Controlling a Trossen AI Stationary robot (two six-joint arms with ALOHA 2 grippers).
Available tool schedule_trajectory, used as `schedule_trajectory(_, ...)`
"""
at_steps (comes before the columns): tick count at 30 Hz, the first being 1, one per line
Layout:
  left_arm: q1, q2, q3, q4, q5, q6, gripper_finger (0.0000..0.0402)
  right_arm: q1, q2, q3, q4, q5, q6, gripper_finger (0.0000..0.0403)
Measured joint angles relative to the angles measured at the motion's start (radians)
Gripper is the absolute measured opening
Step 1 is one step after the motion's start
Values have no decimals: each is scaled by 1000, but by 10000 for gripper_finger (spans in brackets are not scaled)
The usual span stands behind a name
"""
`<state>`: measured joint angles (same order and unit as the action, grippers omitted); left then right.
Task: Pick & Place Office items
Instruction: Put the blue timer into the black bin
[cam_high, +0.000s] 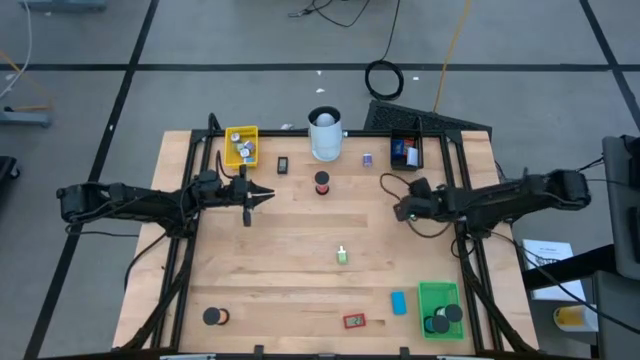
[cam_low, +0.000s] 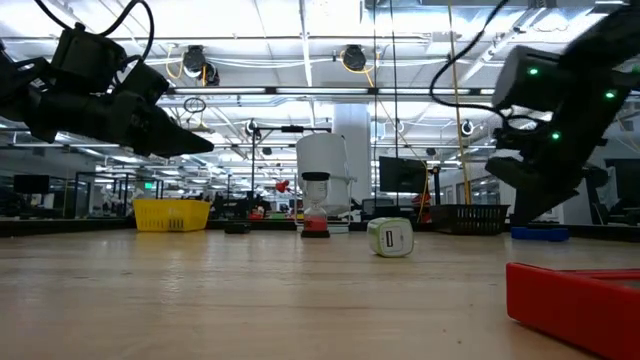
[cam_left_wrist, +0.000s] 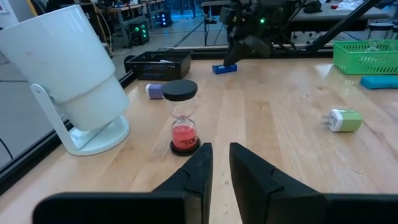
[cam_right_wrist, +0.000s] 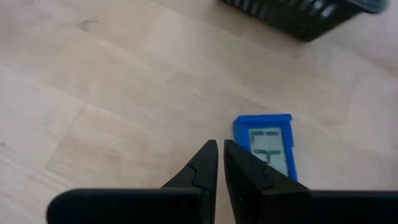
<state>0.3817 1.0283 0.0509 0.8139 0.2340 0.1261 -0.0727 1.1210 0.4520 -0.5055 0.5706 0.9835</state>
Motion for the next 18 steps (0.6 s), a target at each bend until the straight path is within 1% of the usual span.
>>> schedule_trajectory(7, 0, 0, 0, 0, 0, 0, 63, 2, -220, -97, 15, 2, 113, 19)
schedule_trajectory(10, 0, 0, 0, 0, 0, 0, 63, -3, -265, -107, 15, 5, 129, 27)
schedule_trajectory(13, 0, 0, 0, 0, 0, -1, 63, -35, -282, -99, 4, -9, 120, 48)
schedule_trajectory(15, 0, 0, 0, 0, 0, 0, 63, -75, -292, -75, -43, -76, 97, 67)
schedule_trajectory(18, 0, 0, 0, 0, 0, -1, 63, -155, -296, -17, -158, -241, 119, 97)
